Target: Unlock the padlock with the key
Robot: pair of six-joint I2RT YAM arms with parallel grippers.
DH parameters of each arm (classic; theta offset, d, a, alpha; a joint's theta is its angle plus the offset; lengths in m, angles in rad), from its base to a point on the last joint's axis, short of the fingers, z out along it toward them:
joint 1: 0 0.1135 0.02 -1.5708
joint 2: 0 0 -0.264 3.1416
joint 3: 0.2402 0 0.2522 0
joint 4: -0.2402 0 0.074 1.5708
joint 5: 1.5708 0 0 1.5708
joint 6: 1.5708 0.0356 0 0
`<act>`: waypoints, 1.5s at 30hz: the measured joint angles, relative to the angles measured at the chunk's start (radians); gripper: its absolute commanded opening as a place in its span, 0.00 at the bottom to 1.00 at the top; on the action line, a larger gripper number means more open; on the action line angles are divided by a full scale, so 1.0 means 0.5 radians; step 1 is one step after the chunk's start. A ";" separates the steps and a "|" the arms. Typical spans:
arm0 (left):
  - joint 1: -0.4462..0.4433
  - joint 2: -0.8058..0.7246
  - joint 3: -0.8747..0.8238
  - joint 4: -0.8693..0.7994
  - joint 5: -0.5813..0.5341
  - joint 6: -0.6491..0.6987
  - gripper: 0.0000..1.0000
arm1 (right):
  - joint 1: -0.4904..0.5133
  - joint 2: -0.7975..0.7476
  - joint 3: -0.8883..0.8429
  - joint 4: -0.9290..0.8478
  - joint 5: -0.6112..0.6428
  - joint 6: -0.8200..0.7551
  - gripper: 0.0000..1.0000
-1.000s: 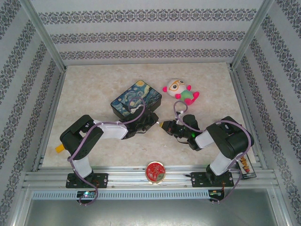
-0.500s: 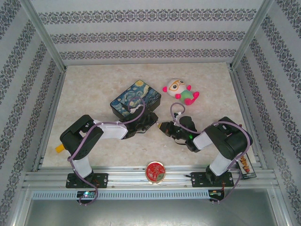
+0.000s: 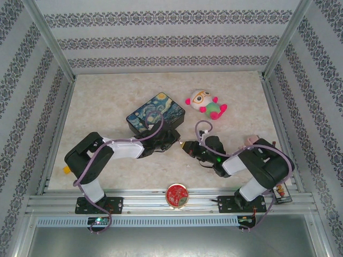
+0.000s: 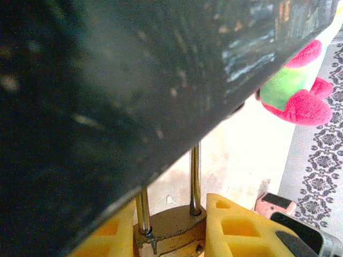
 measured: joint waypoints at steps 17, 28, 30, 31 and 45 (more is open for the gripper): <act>-0.027 -0.055 -0.004 -0.067 0.127 -0.047 0.19 | 0.047 -0.311 -0.145 -0.087 0.142 0.026 0.00; -0.029 -0.053 -0.028 -0.043 0.108 -0.022 0.50 | -0.030 -0.310 -0.220 -0.189 0.246 0.109 0.00; -0.029 -0.046 -0.027 -0.046 0.091 -0.004 0.55 | -0.056 -0.314 -0.217 -0.225 0.227 0.103 0.00; -0.030 -0.040 -0.021 -0.057 0.078 0.014 0.57 | -0.058 -0.324 -0.216 -0.249 0.220 0.098 0.00; -0.169 0.123 0.519 -0.972 -0.503 0.204 0.63 | -0.156 -1.106 -0.099 -1.196 0.260 -0.243 0.00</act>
